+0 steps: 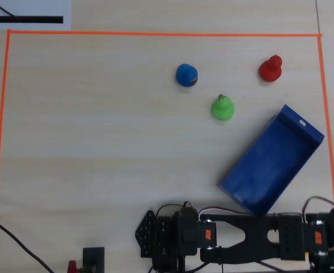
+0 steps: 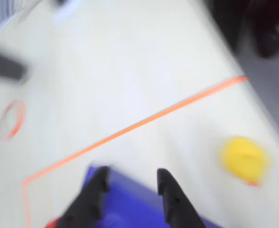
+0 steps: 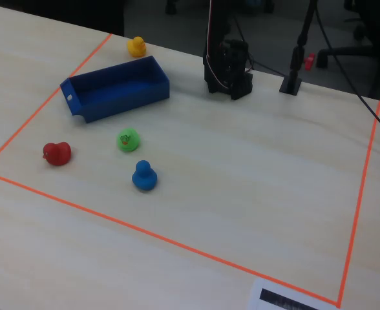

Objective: Grasp yellow duck and put it into box.

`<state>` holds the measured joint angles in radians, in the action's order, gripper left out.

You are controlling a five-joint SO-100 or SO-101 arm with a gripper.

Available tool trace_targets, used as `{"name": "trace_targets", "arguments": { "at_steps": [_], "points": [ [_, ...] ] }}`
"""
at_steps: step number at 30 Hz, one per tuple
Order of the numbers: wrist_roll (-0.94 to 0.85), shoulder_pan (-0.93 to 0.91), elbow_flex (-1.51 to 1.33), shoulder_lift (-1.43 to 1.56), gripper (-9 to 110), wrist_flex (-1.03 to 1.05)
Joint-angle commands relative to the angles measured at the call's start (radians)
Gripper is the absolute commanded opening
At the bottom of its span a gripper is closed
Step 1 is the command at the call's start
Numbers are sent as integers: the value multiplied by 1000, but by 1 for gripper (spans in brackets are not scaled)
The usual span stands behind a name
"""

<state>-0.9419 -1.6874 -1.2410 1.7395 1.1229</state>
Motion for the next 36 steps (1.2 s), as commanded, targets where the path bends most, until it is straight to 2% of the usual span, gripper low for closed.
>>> {"name": "trace_targets", "arguments": {
  "at_steps": [1,10,15,22,30,36],
  "points": [
    [-17,-94,31,8,22,29],
    [-71,-169,-31,3,37,245],
    [-78,-201,-184,-3,43,169],
    [-173,-255,-433,-35,44,-75],
    [-202,-244,-451,-121,44,-109],
    [-221,-216,-454,-167,49,-110]
  ]
}}
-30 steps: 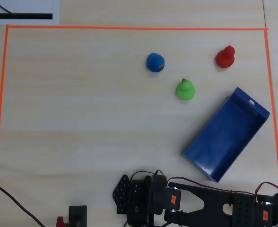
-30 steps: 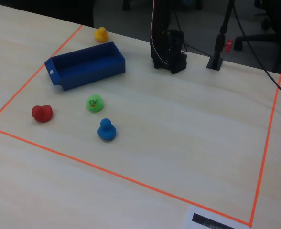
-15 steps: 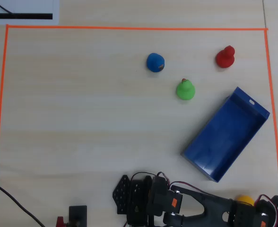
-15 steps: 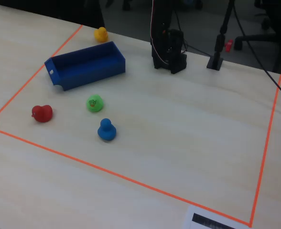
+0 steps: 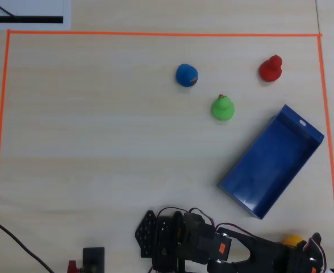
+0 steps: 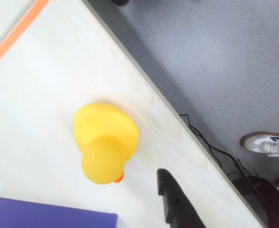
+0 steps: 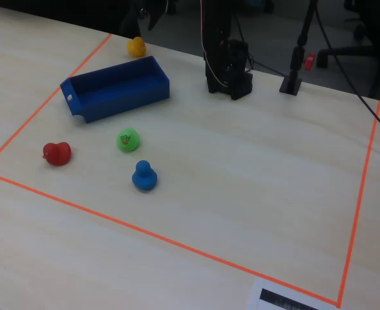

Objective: Grasp yellow duck and put it into box.

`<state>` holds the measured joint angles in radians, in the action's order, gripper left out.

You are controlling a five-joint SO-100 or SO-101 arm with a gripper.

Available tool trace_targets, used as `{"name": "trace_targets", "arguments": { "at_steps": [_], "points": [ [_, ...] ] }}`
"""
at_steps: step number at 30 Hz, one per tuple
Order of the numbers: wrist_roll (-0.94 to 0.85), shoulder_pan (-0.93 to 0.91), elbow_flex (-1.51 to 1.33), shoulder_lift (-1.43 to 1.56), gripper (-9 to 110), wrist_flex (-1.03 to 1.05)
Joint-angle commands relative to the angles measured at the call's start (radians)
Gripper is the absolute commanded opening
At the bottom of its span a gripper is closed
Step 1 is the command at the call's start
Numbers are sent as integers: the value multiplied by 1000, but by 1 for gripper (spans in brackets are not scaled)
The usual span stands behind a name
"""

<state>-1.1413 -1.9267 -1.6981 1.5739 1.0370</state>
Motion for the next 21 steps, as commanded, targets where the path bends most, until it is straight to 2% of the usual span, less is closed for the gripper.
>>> {"name": "trace_targets", "arguments": {
  "at_steps": [1,9,21],
  "points": [
    [-31,26,3,-12,50,-25],
    [-66,35,49,-121,48,-21],
    [-60,60,305,-302,45,64]
  ]
}}
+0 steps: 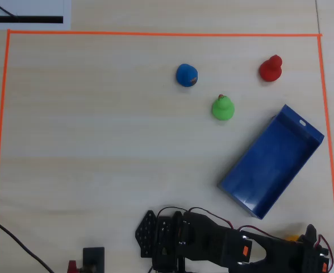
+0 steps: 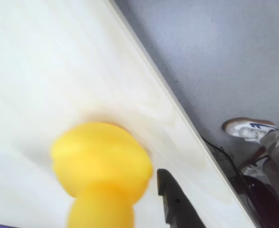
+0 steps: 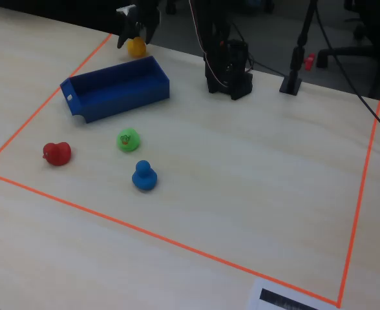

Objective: Grasp yellow duck and put it into box.

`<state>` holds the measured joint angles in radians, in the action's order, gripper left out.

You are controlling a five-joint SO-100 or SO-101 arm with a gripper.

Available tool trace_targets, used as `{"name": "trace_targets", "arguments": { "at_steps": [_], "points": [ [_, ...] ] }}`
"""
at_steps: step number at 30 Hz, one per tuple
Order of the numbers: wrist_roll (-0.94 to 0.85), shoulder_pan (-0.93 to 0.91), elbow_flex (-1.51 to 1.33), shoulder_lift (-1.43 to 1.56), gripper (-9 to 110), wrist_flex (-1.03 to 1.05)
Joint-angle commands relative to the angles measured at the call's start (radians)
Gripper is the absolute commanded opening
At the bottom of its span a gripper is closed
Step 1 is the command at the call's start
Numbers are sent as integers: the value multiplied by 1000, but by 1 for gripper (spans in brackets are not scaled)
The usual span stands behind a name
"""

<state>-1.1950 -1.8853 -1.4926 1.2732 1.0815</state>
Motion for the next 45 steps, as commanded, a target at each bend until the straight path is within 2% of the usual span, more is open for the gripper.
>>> {"name": "trace_targets", "arguments": {
  "at_steps": [1,6,10,13,23,39,41,45],
  "points": [
    [-6,23,126,-14,43,34],
    [-2,34,227,-64,26,110],
    [-8,32,238,-71,19,133],
    [-14,28,238,-67,20,144],
    [-55,20,202,-51,35,137],
    [-87,11,238,-173,34,132],
    [-87,11,252,-195,32,130],
    [-72,11,281,-210,5,130]
  ]
}}
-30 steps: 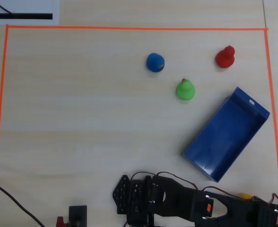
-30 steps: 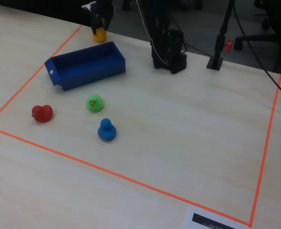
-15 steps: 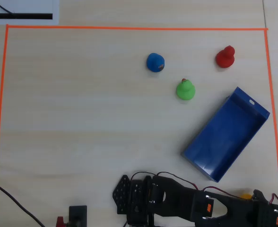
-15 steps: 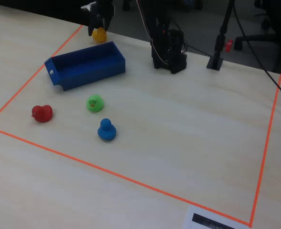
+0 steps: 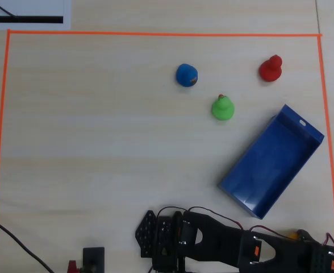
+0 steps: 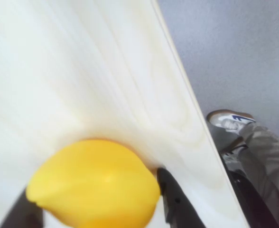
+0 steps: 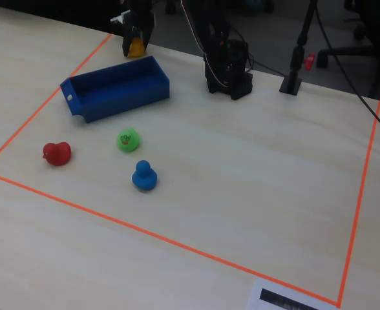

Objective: Grasp yellow duck and put it into box.

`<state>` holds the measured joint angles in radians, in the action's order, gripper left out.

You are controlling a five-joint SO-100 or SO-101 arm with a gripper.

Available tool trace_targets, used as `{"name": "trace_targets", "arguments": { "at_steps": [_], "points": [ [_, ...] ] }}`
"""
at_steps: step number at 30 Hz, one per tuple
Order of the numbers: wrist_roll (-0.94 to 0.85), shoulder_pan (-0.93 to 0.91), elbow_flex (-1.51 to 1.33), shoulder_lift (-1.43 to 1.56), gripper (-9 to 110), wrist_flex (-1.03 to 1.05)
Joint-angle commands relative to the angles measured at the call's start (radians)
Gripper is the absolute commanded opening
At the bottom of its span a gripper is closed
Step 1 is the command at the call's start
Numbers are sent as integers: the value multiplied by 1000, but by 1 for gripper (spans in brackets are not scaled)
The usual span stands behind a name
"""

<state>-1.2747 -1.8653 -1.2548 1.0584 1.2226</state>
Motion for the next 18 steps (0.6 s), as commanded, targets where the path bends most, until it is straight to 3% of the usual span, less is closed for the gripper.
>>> {"name": "trace_targets", "arguments": {
  "at_steps": [1,11,18],
  "points": [
    [9,-9,46,6,3,-11],
    [49,21,54,92,0,-32],
    [160,176,55,304,0,-25]
  ]
}}
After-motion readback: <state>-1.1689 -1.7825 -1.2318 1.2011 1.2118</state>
